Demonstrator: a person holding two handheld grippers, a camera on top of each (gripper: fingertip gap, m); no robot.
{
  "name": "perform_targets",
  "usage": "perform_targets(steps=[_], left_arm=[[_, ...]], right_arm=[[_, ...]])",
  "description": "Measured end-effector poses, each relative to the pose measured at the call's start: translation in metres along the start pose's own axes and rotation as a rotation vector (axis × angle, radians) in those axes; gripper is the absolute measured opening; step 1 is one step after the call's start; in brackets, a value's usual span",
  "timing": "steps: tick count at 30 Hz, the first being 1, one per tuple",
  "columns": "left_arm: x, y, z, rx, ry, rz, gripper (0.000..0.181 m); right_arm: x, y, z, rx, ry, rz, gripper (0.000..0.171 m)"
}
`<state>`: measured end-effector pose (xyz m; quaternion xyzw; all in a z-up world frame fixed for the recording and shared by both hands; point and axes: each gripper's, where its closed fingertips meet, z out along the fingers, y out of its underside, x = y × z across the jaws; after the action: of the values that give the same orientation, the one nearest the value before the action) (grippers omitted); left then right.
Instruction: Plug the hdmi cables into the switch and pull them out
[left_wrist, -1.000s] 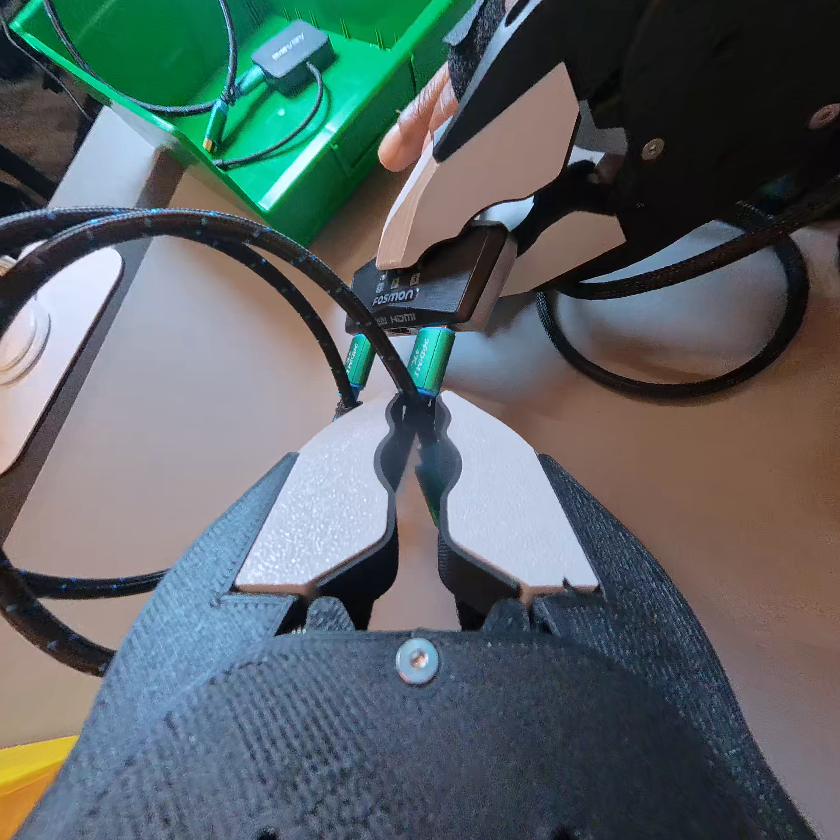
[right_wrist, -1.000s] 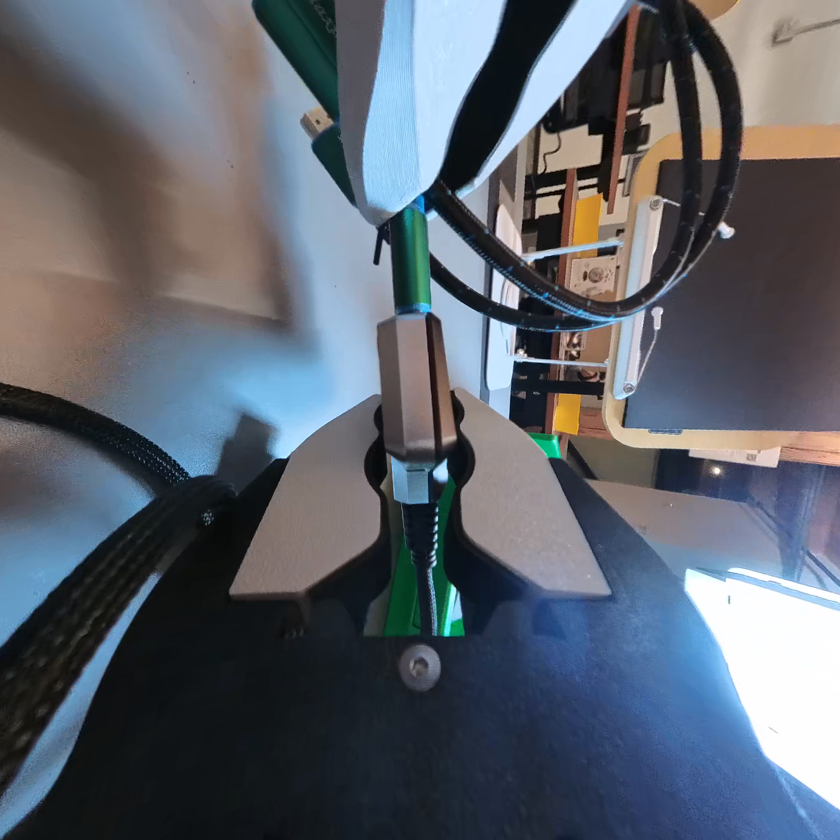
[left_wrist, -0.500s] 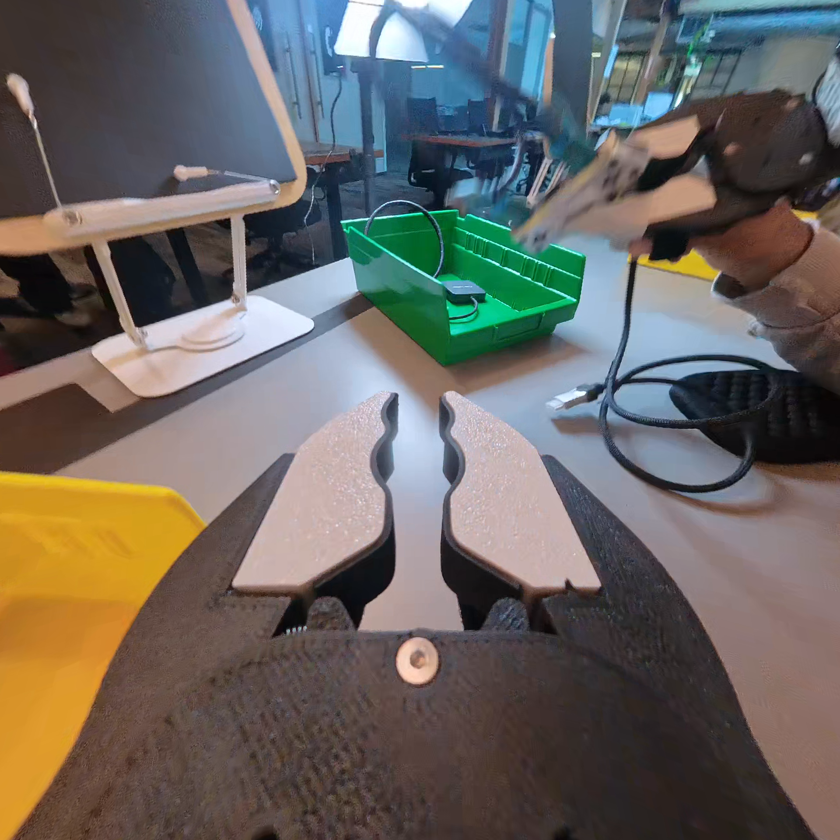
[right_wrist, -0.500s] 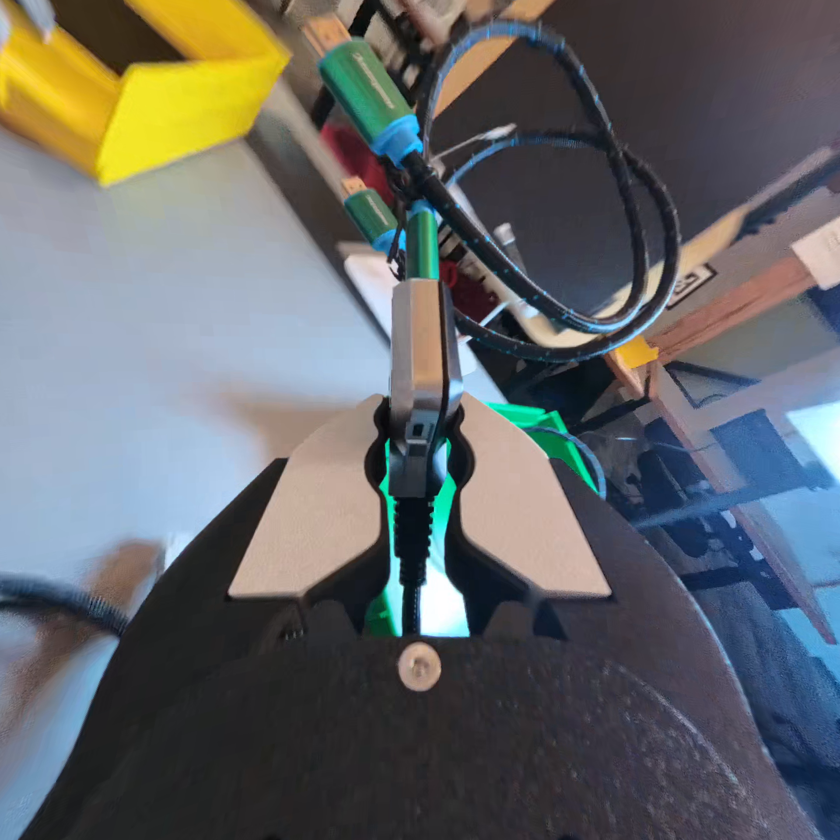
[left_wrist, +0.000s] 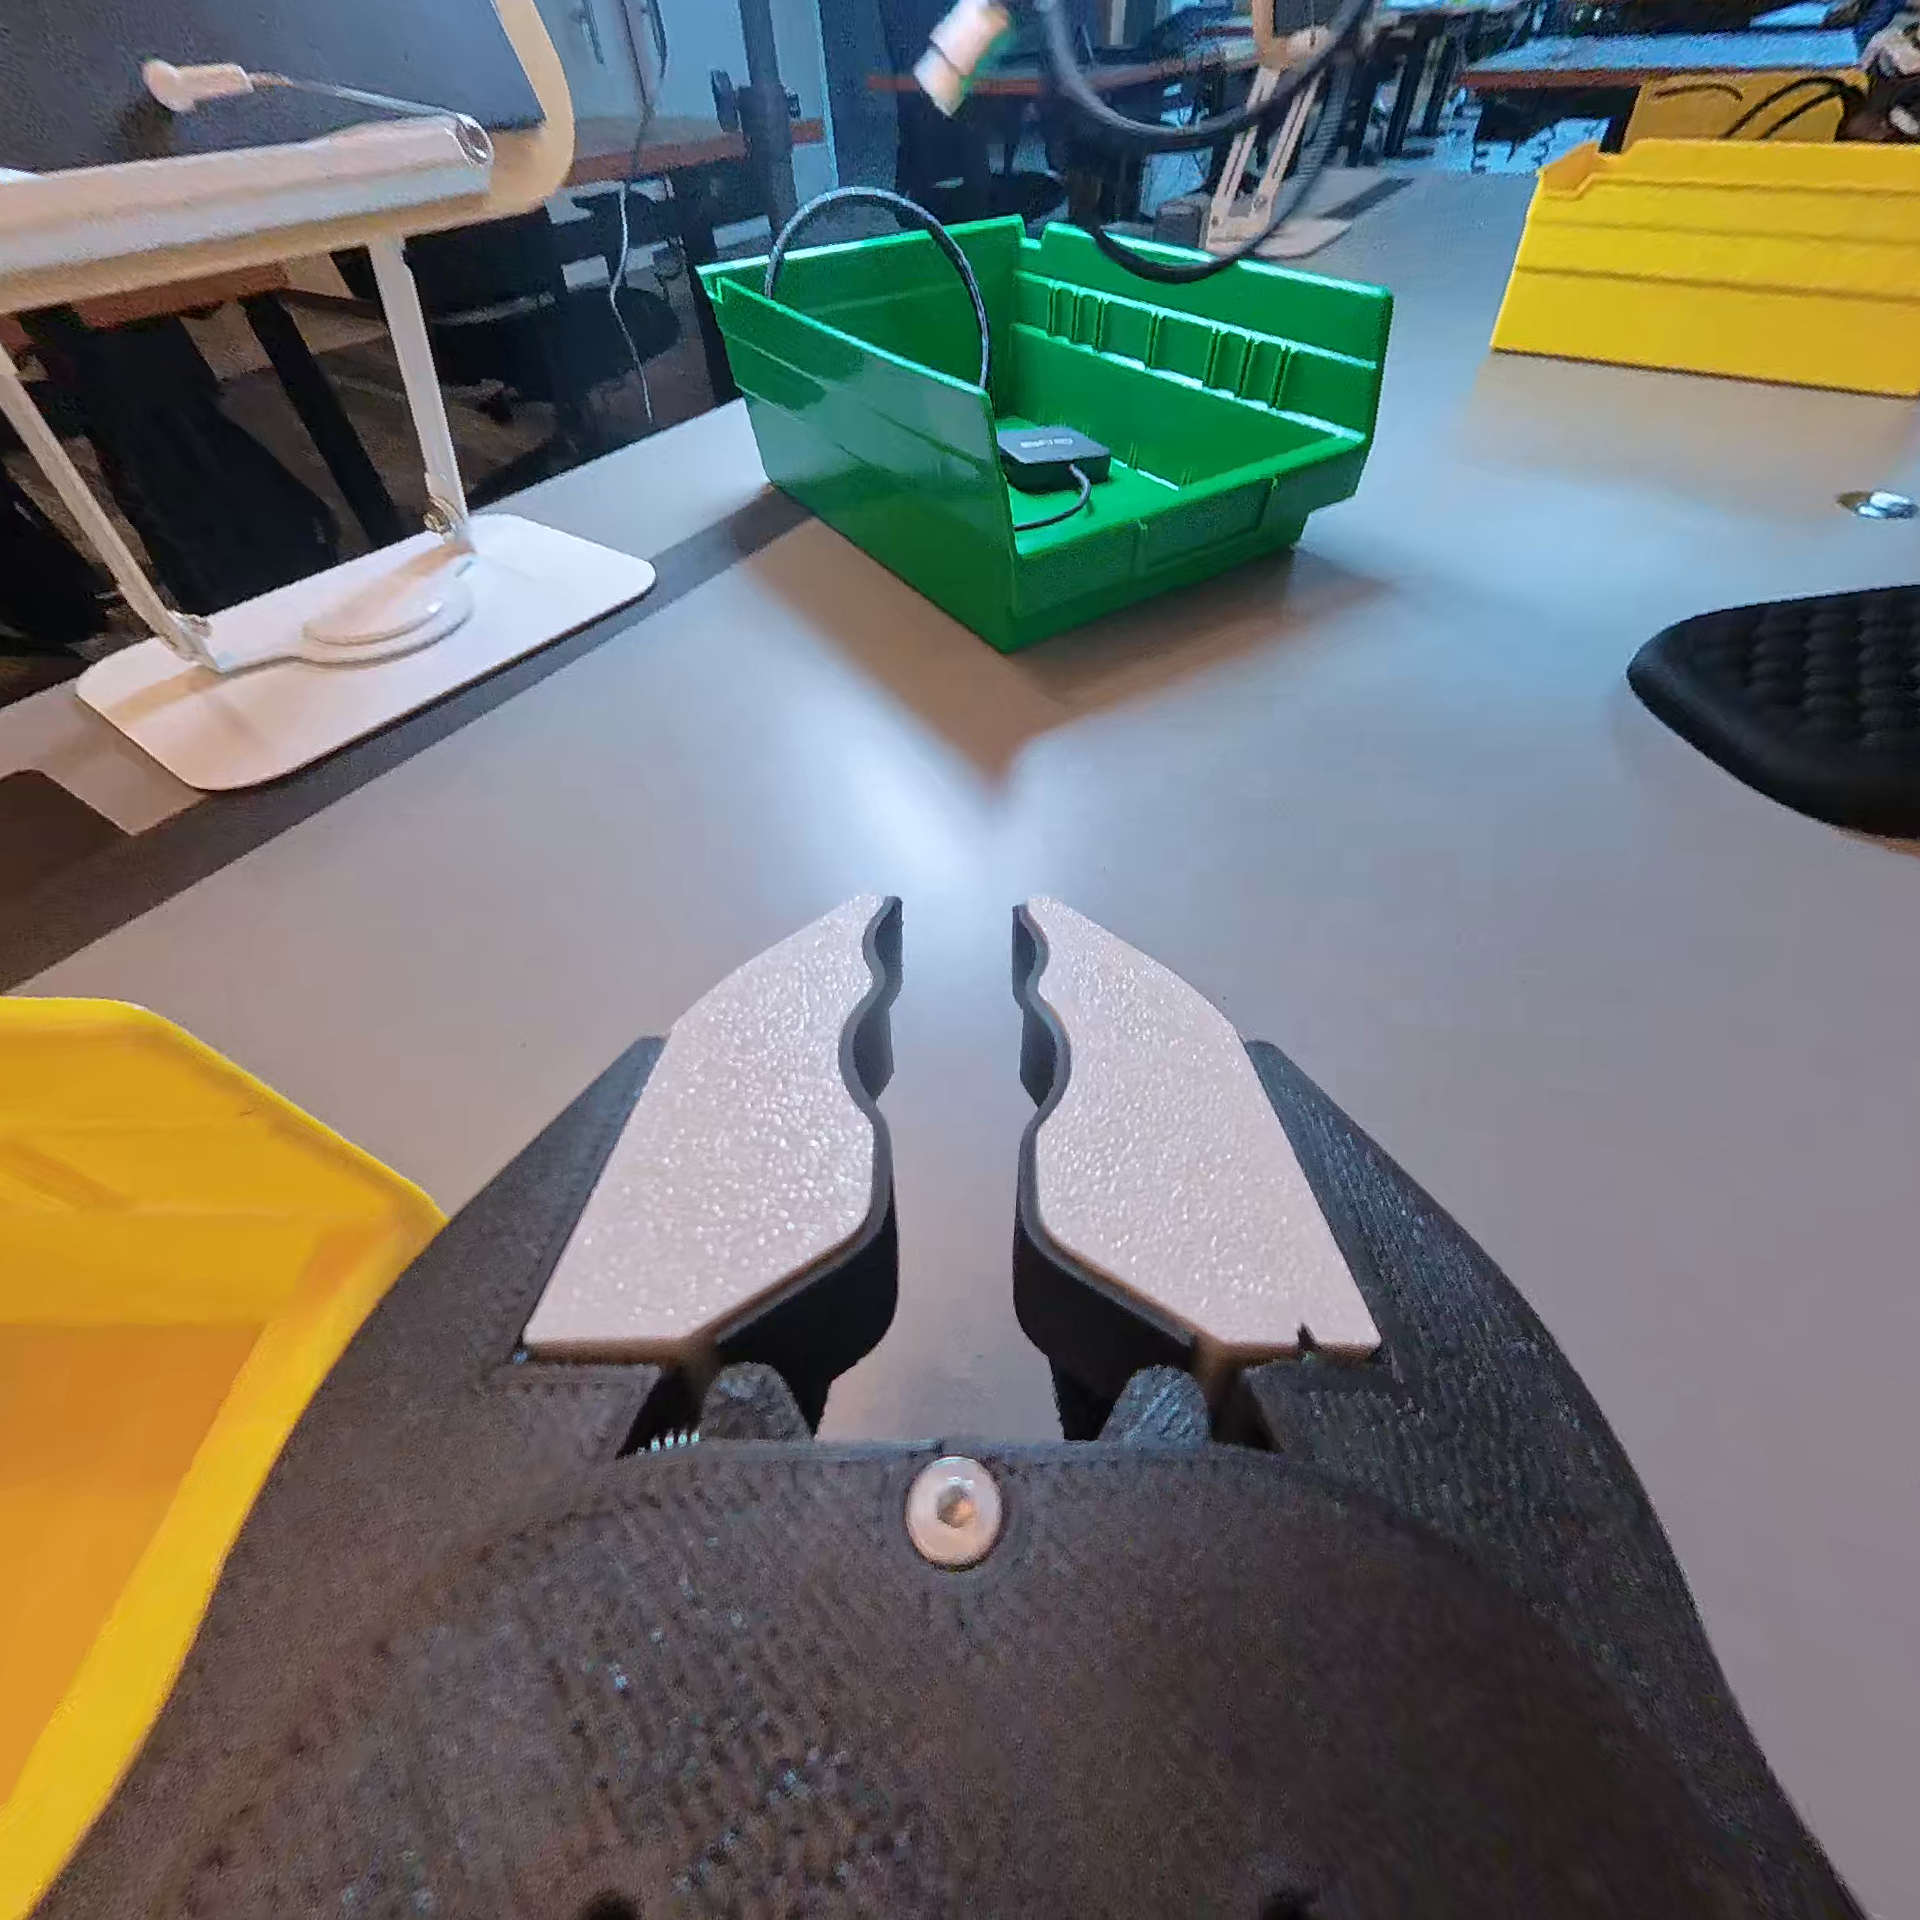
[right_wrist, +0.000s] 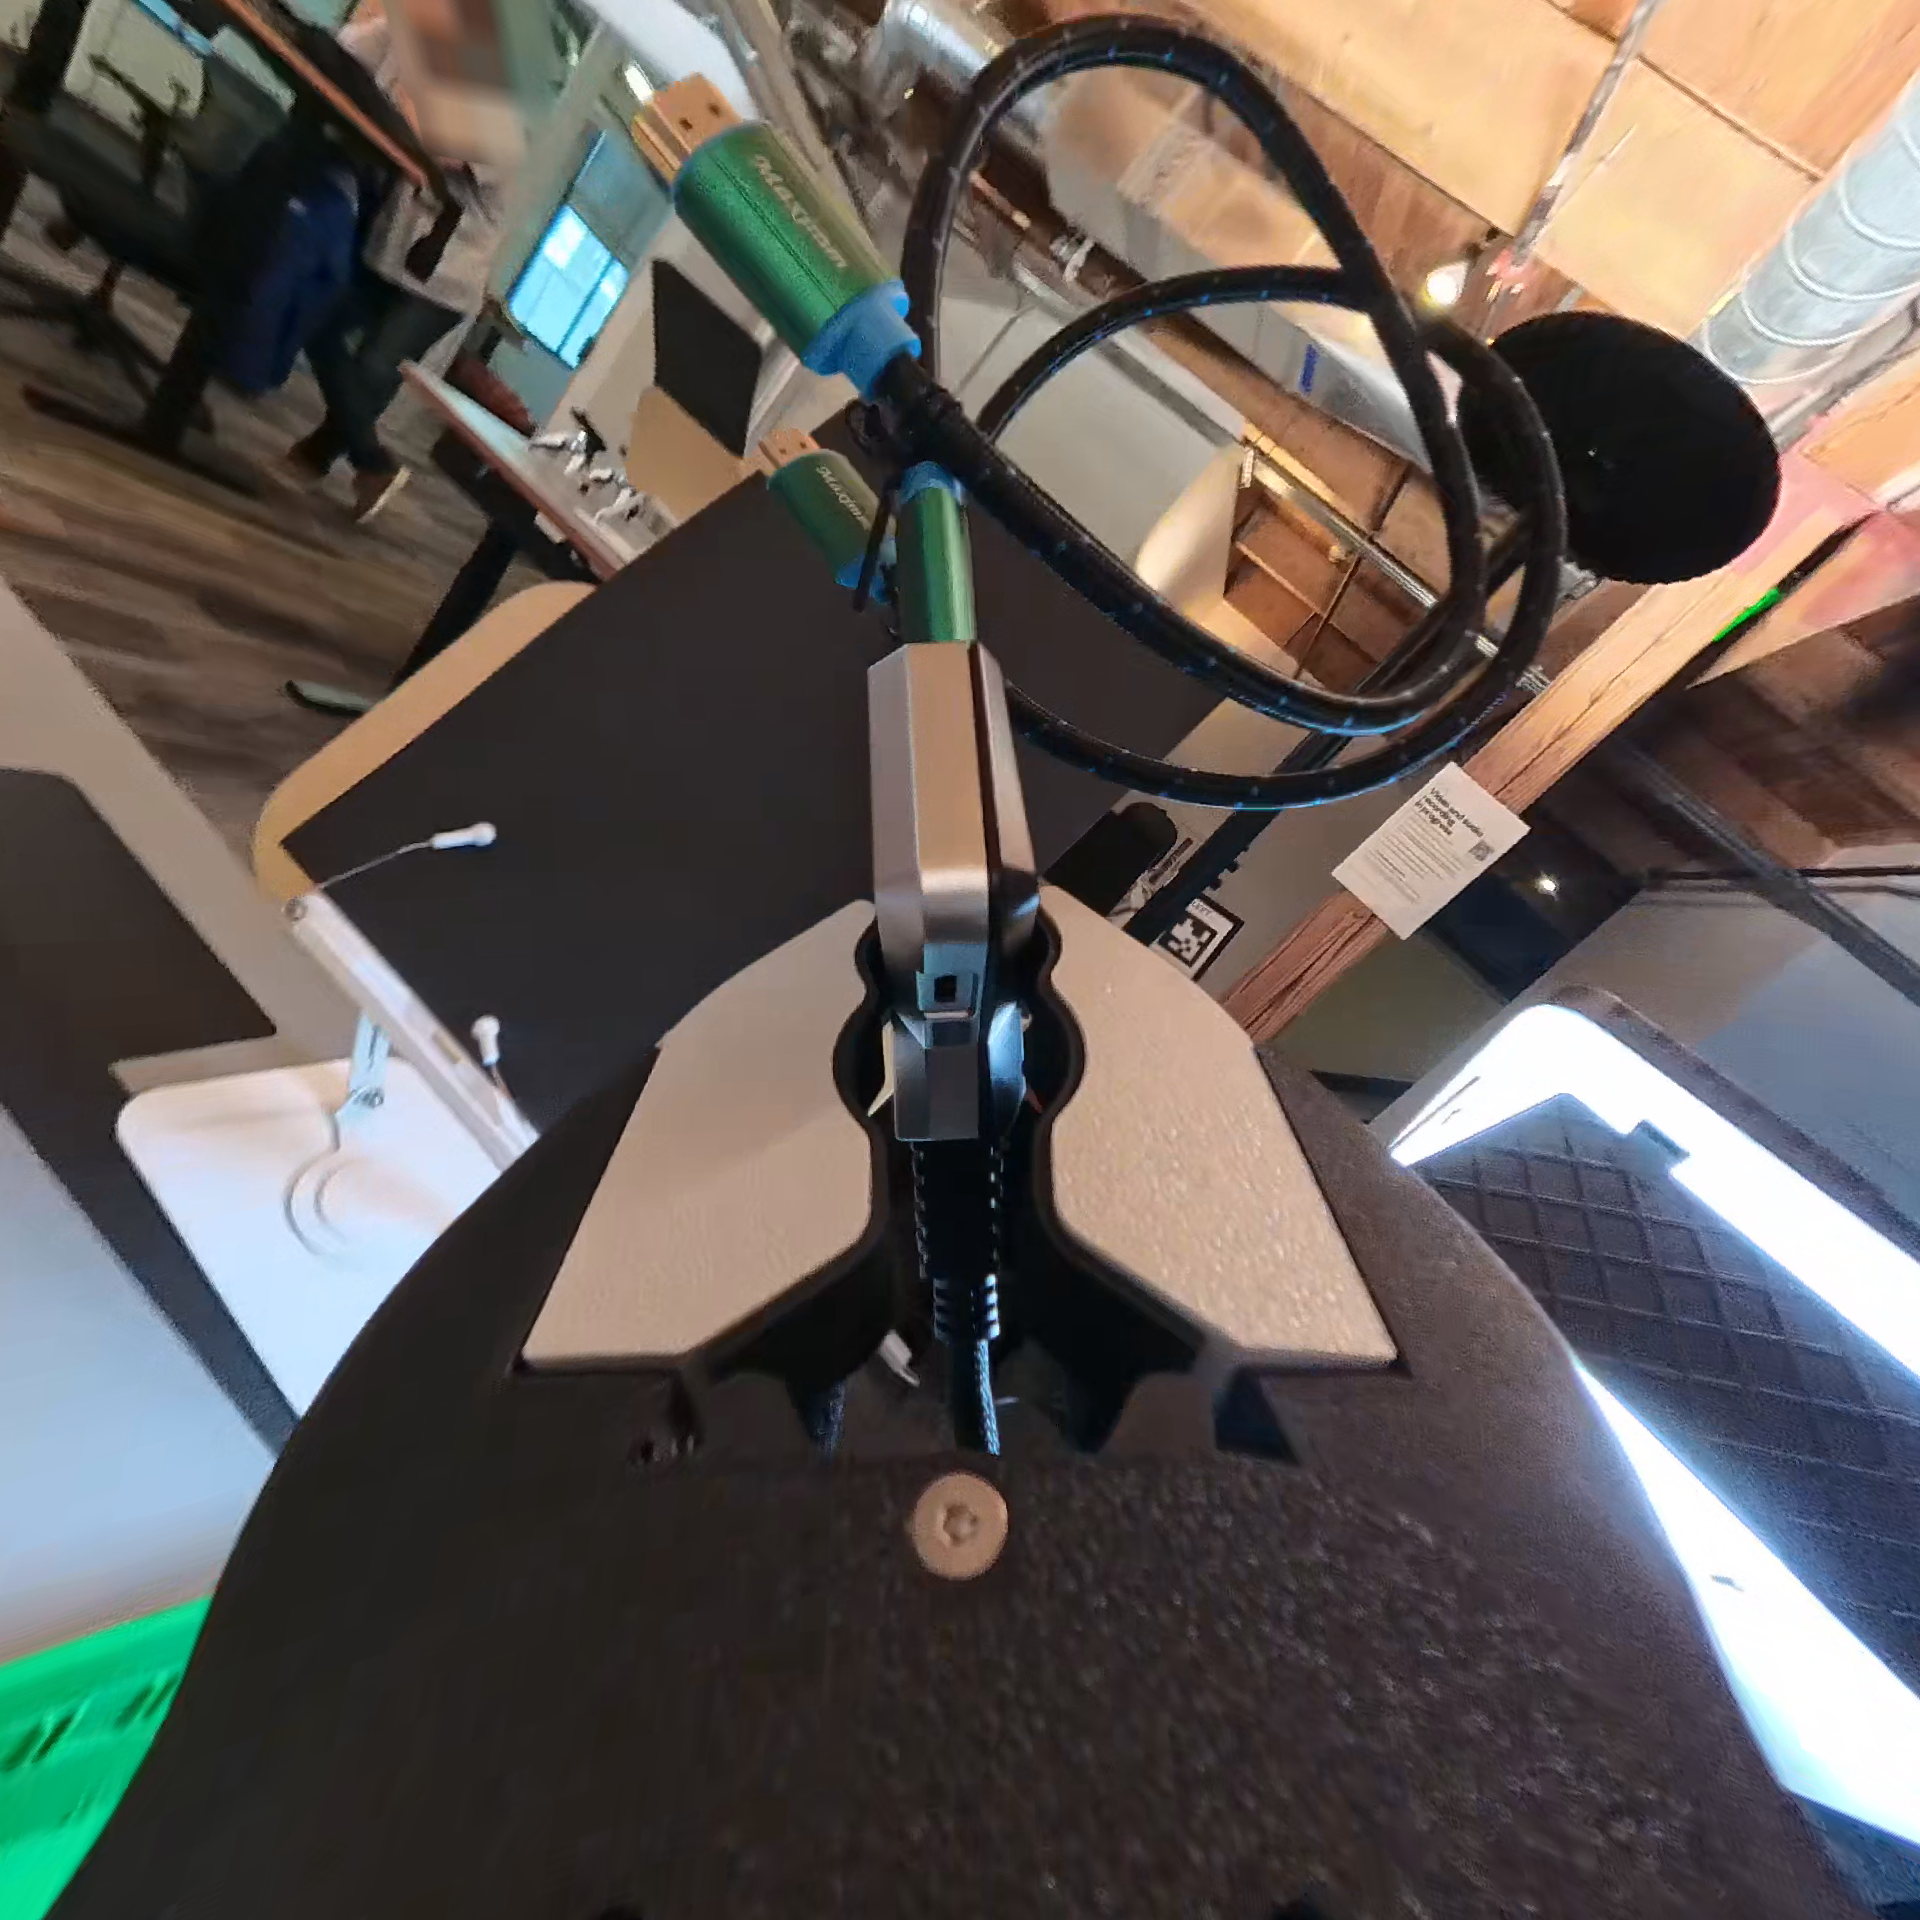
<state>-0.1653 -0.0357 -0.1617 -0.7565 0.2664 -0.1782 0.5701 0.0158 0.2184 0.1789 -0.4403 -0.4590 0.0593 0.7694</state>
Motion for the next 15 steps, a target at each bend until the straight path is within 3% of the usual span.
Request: perform_targets(steps=[3, 7, 11, 15], left_arm=[[0.002, 0.007, 0.003, -0.032, 0.003, 0.020, 0.021], [0.007, 0.010, 0.002, -0.046, 0.011, 0.053, 0.023], [0.014, 0.004, 0.002, -0.020, 0.050, 0.020, 0.023], [0.019, 0.006, 0.009, -0.036, 0.080, 0.014, 0.023]], right_arm=[[-0.003, 0.026, 0.009, 0.004, 0.018, 0.060, 0.023], [-0.060, 0.115, -0.007, -0.128, -0.057, 0.122, 0.023], [-0.104, 0.206, -0.049, -0.417, -0.097, 0.062, 0.025], [-0.120, 0.274, -0.087, -0.810, -0.150, 0.069, 0.025]])
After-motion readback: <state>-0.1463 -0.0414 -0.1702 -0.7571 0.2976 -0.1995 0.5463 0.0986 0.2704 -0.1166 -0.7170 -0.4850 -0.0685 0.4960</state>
